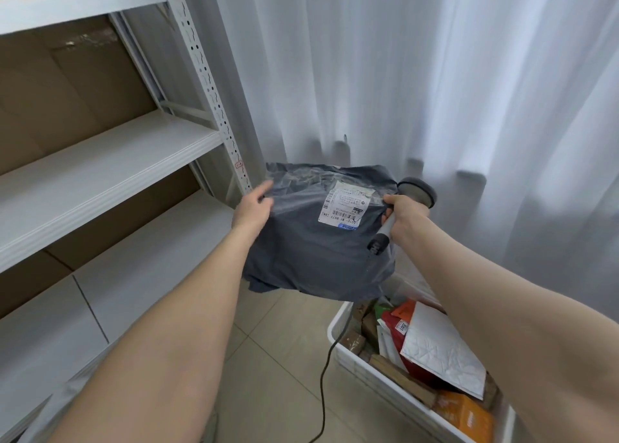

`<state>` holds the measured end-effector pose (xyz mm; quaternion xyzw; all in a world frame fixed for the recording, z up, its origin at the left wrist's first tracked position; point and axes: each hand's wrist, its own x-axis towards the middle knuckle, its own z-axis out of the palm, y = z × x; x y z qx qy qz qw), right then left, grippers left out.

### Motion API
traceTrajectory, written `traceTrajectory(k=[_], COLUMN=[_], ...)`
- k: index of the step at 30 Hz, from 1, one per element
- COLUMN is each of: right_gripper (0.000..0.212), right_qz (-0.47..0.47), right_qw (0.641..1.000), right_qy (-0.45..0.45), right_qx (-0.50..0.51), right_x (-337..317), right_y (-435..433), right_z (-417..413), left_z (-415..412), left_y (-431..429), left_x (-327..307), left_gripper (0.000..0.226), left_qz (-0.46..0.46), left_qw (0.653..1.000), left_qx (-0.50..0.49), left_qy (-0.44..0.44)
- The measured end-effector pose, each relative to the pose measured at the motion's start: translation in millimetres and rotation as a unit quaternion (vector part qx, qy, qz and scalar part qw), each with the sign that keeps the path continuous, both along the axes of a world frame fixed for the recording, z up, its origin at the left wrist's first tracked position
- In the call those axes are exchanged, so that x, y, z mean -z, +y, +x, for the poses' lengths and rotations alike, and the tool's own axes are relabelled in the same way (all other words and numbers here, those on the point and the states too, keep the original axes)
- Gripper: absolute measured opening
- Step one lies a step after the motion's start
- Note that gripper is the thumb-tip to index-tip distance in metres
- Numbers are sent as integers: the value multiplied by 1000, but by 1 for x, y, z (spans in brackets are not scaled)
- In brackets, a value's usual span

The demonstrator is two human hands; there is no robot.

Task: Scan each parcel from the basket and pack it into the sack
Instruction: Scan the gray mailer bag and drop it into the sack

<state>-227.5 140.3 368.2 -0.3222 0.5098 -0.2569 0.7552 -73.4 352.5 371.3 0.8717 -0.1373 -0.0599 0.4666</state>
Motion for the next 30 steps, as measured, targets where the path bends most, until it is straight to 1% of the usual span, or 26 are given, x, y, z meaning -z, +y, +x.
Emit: traceTrajectory(k=[1, 2, 3, 4, 5, 6, 7, 8, 10, 12, 15, 17, 19, 21, 23, 27, 30], right_gripper=[22, 22, 22, 21, 21, 20, 20, 20, 17, 16, 19, 13, 7, 9, 10, 8, 7], right_qz=[0, -1, -2, -4, -7, -10, -12, -12, -10, -12, -49, -65, -61, -81, -98, -96, -107], right_qw=[1000, 1000, 1000, 1000, 1000, 1000, 1000, 1000, 1000, 1000, 999, 997, 991, 977, 962, 951, 945], right_qy=[1, 2, 4, 7, 9, 9, 8, 6, -1, -12, -14, -28, -59, -47, -34, -35, -25], right_qx=[1, 3, 3, 1, -1, -2, -2, -1, -3, -3, -8, -35, -102, -194, -254, -292, -308], right_x=[0, 0, 1, 1, 0, 0, 0, 0, 2, 3, 5, 4, 2, 2, 2, 2, 2], right_y=[-2, -3, -5, -5, -6, -5, -5, -5, -4, -3, 3, 9, 16, 23, 30, 39, 41], right_z=[-1, -1, -1, -1, -1, -1, -1, -1, -2, -4, -7, -10, -15, -20, -24, -27, -27], left_z=[1, 2, 0, -2, -2, -2, -2, -3, -2, -4, -5, -8, -8, -8, -9, -4, -2], left_y=[0, 0, 0, -2, -4, -6, -7, -8, -10, -12, -17, -19, -22, -24, -25, -24, -23], left_x=[-3, -5, -7, -8, -7, -5, -4, -4, 0, 2, 12, 17, 23, 28, 31, 34, 34], left_gripper=[51, 65, 78, 80, 68, 48, 35, 30, 26, 27, 22, 25, 29, 27, 25, 49, 52], left_qz=[61, 127, 195, 246, 260, 235, 191, 145, 78, 52, 41, 26, -10, -40, -55, -76, -80], left_qw=[996, 983, 966, 953, 952, 963, 977, 986, 990, 988, 994, 994, 990, 983, 976, 958, 950], left_qx=[69, 126, 164, 174, 161, 131, 97, 72, 58, 42, -29, -61, -85, -117, -145, -196, -215], left_qy=[17, 38, 49, 40, 23, 12, 19, 43, 101, 137, 101, 84, 110, 133, 150, 193, 210])
